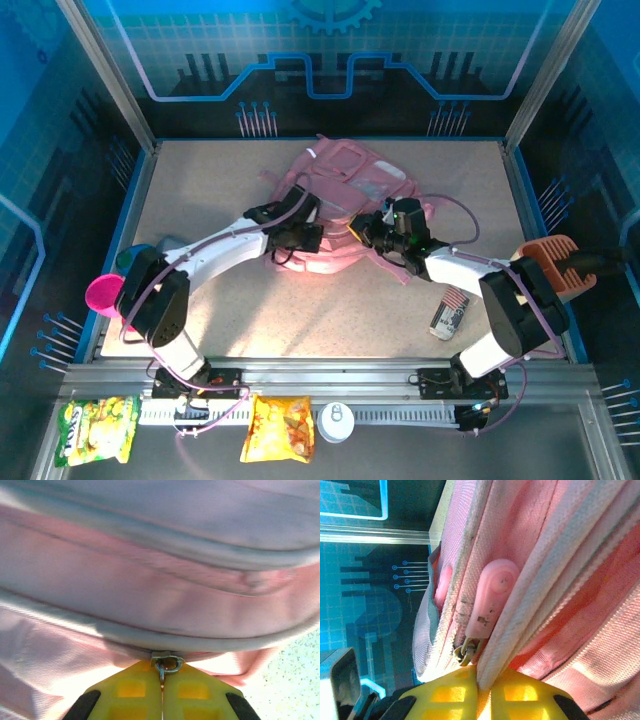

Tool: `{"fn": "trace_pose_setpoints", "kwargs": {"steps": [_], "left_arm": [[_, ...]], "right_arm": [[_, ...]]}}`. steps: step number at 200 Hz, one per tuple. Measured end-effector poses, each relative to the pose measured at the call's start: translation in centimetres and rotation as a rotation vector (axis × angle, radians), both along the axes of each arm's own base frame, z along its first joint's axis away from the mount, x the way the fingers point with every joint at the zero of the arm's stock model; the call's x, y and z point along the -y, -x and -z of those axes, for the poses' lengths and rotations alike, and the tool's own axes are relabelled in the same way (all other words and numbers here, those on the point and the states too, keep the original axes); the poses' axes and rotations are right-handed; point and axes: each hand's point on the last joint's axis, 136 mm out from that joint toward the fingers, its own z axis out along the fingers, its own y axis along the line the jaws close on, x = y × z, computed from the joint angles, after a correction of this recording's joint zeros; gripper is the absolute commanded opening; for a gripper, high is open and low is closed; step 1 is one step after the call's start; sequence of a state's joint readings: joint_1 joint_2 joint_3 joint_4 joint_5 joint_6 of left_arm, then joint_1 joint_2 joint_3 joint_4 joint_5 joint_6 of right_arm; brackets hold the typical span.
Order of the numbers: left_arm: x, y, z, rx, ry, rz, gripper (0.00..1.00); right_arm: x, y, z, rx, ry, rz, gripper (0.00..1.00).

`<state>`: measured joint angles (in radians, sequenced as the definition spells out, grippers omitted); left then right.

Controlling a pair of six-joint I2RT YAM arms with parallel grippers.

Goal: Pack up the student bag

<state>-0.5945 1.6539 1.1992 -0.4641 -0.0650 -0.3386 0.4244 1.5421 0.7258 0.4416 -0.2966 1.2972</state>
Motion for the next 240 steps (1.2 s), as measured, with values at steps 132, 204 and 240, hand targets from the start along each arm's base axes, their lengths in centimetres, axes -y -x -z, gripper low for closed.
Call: {"fn": "trace_pose_setpoints", "kwargs": {"steps": [132, 204, 240], "left_arm": [[1.2, -1.7, -1.2, -0.037, 0.243, 0.038, 0.00], [4.5, -1.4, -0.4, -0.128, 0.246, 0.108, 0.00], [6.4, -0.6, -0.8, -0.126, 0.257, 0.148, 0.00]], "right_arm": [[3.1, -4.8, -1.1, 0.025, 0.031, -0.021, 0.34], [6.4, -2.1, -1.2, -0.046, -0.007, 0.119, 0.52], [6.6, -1.6, -1.4, -0.093, -0.028, 0.157, 0.52]]}}
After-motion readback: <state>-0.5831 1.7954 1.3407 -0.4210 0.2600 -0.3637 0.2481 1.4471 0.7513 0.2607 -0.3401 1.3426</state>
